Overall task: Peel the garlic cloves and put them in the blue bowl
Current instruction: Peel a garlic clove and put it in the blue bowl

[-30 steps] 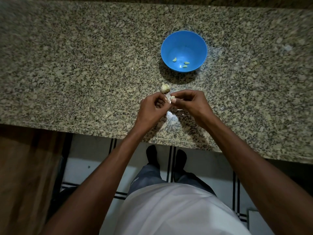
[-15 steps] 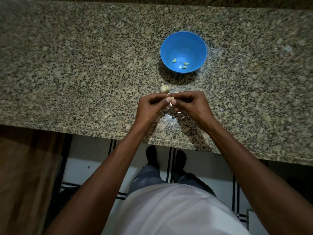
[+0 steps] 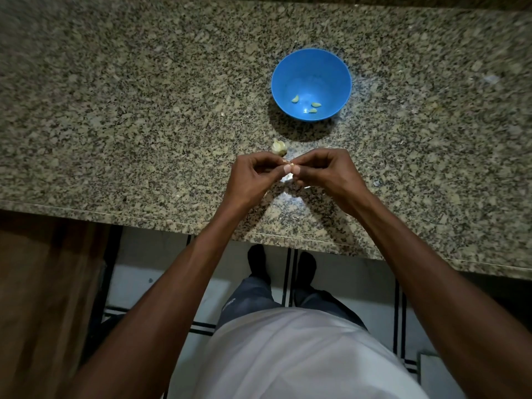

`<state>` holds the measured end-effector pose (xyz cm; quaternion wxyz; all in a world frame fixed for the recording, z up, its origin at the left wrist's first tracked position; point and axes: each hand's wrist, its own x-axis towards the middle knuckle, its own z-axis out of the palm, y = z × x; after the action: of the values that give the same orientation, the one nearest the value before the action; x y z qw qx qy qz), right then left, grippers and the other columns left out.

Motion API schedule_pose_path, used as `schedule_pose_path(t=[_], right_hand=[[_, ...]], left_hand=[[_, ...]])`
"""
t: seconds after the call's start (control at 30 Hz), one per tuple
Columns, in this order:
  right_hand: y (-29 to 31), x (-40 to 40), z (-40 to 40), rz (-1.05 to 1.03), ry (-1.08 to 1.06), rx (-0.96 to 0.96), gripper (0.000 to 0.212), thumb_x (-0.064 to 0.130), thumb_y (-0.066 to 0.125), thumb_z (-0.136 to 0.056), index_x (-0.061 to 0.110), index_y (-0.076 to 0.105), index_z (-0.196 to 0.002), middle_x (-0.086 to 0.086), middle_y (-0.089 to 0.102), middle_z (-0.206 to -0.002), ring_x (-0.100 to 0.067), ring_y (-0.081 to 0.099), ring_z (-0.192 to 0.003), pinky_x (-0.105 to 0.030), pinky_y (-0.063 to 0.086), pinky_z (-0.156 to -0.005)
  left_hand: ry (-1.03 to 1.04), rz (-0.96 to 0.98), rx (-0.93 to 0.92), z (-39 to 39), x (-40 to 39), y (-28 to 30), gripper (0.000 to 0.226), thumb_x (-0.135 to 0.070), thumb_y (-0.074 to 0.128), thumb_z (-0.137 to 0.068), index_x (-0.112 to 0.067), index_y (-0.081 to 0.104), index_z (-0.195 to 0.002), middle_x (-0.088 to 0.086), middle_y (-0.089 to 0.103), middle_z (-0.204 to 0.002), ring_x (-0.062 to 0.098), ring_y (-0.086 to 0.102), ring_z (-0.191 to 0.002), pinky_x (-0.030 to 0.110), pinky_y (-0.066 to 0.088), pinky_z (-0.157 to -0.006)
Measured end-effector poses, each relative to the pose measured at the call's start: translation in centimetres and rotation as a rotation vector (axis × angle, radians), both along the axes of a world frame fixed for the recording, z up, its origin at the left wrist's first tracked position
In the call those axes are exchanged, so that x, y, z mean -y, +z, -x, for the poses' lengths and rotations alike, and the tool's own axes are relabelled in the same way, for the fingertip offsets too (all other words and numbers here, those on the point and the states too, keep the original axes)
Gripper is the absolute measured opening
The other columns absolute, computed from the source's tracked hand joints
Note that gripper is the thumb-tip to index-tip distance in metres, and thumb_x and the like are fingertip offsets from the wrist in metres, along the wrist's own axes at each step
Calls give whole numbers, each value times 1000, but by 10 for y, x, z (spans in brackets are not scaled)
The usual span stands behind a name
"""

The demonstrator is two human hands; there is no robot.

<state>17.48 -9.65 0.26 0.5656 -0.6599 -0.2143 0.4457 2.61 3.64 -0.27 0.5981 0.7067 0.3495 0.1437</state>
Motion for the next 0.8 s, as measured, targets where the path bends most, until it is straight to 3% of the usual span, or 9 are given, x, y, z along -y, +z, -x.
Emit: schedule_pose_path(t=[0.13,0.3,0.4,0.6,0.73,0.8], right_hand=[[-3,1,0,-7,-4,-62,22,3,82,-87,-9,75,-104,-18,78,-90,-26,75,-82,-38,65,-79],[-7,0,-1,11,-15,-136,24,4,82,-88,-9,74,-107,-15,78,-90,-23,74,-82,-34,64,-79],[-5,-2,0,23,-23,-150,26,9,83,-87,-4,76,-109,-21,77,-101,-24,74,-87,-37,64,-82],[-6,-5,0,43,-35,-225,27,10,82,-88,-5,77,-109,-17,76,-102,-19,71,-89,-30,62,-79],[-11,-6,0,64,-123,-348,22,5,78,-90,-6,75,-109,-18,75,-100,-24,71,-87,-33,64,-80],[-15,-6,-2,85,-171,-391,22,5,80,-88,-3,75,-107,-20,74,-97,-31,72,-88,-43,65,-87]], left_hand=[[-15,-65,-8,-1,0,-1,18,-22,86,-87,-8,80,-97,1,79,-92,17,76,-90,37,64,-84],[-106,-157,-41,-4,-4,0,14,-24,79,-93,-11,76,-98,-1,76,-93,13,74,-90,26,59,-77],[-154,-205,-57,-6,-7,1,13,-25,75,-96,-12,72,-100,-1,73,-91,12,71,-85,28,60,-75],[-255,-92,-112,-7,-6,3,16,-30,62,-105,-14,63,-106,-4,68,-93,4,62,-81,20,51,-73],[-293,7,-125,-5,-3,0,18,-34,56,-108,-16,60,-107,-6,64,-92,7,58,-83,30,50,-78],[-220,24,-123,-3,-2,-4,15,-30,62,-105,-15,63,-105,-5,68,-94,10,65,-88,34,56,-85]])
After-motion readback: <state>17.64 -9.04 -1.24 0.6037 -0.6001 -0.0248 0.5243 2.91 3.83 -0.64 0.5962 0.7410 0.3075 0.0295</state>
